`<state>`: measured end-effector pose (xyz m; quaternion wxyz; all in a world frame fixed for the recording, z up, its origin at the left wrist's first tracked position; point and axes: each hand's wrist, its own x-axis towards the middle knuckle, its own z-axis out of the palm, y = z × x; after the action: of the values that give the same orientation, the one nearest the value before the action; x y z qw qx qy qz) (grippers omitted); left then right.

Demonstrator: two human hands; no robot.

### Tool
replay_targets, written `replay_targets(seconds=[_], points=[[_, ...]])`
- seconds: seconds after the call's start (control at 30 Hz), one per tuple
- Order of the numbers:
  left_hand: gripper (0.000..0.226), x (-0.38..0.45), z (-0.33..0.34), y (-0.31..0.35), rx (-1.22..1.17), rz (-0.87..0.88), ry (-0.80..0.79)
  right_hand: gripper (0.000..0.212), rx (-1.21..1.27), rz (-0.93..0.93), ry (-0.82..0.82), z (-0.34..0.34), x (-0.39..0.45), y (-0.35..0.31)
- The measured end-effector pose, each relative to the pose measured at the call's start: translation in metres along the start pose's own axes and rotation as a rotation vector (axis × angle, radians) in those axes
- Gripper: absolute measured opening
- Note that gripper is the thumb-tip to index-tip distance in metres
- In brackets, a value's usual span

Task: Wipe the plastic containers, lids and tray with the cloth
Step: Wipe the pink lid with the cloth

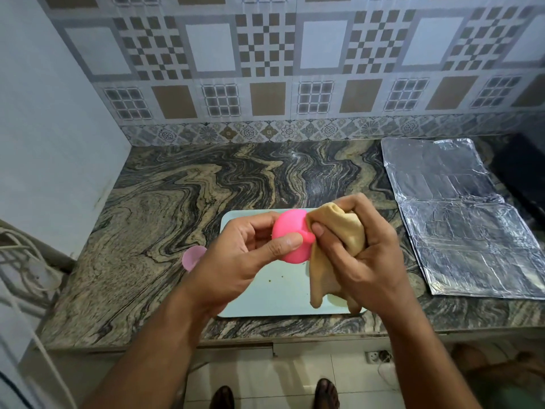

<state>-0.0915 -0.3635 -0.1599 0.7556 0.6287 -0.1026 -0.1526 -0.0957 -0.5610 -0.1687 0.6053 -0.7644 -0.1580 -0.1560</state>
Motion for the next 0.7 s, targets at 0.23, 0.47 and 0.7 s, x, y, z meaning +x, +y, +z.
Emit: replay_targets(seconds=[0.23, 0.47, 0.7], points=[[0.026, 0.009, 0.004, 0.017, 0.153, 0.022, -0.037, 0.013, 0.165, 0.022, 0.013, 0.000, 0.015, 0.007], [0.046, 0.008, 0.024, -0.001, 0.373, 0.206, 0.214, 0.003, 0.440, 0.159, 0.213, 0.026, 0.004, 0.016], [0.018, 0.004, 0.028, -0.005, 0.094, 0.223, 0.179, 0.002, 0.380, 0.177, 0.278, 0.022, -0.006, 0.017]])
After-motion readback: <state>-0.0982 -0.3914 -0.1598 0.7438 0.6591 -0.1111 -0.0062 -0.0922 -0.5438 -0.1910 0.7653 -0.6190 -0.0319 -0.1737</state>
